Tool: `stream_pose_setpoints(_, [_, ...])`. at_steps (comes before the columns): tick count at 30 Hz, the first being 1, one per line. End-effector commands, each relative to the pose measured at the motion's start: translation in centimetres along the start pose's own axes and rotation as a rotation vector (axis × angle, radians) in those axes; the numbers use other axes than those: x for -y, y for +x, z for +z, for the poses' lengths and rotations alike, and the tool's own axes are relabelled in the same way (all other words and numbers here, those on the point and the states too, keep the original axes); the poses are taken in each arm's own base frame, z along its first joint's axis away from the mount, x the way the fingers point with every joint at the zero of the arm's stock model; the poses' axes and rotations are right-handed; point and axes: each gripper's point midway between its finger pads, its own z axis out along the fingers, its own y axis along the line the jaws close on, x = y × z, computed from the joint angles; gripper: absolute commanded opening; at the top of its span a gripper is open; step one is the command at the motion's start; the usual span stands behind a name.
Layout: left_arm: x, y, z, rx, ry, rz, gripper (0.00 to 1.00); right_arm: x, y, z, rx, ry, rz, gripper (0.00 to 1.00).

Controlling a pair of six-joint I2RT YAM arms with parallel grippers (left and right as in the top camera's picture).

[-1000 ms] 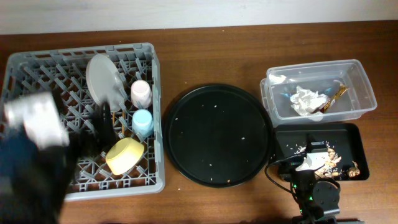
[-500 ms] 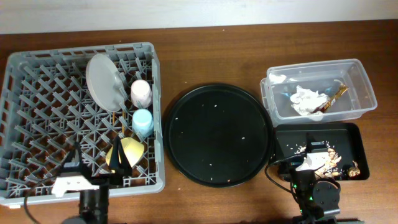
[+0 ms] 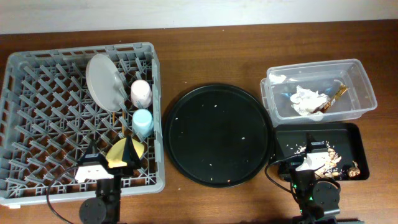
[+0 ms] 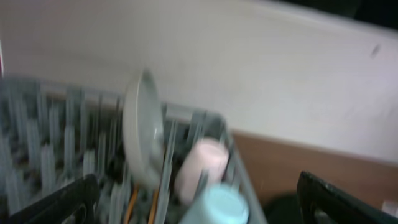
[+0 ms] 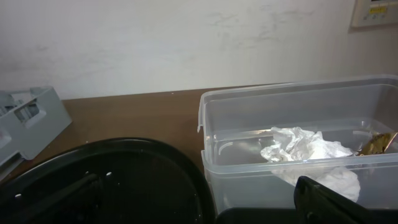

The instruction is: Sort waste into correct bins and load items into the dishwasher rack

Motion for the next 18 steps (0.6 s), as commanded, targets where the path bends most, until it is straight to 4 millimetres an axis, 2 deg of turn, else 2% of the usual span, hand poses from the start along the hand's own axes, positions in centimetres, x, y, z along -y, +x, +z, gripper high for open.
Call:
stream_pose_setpoints(1, [-0.40, 2.79, -0.14, -0.105, -0.009, 0.067, 0.99, 0.17, 0.28, 0.00, -0.005, 0.006, -0.007, 0.99])
stream_pose_setpoints(2, [-0.54, 3.71, -0.26, -0.143, -0.011, 0.093, 0.99, 0.17, 0.28, 0.00, -0.005, 0.006, -0.007, 0.99])
stream_pose_setpoints(6, [-0.24, 3.61, -0.24, -0.139, 0.012, 0.228, 0.99, 0.16, 0.28, 0.00, -0.006, 0.005, -0.007, 0.99])
stream_pose_setpoints(18, [-0.26, 3.61, -0.24, -0.139, 0.012, 0.230, 0.99, 0.16, 0.28, 0.00, -0.006, 0.005, -0.007, 0.99])
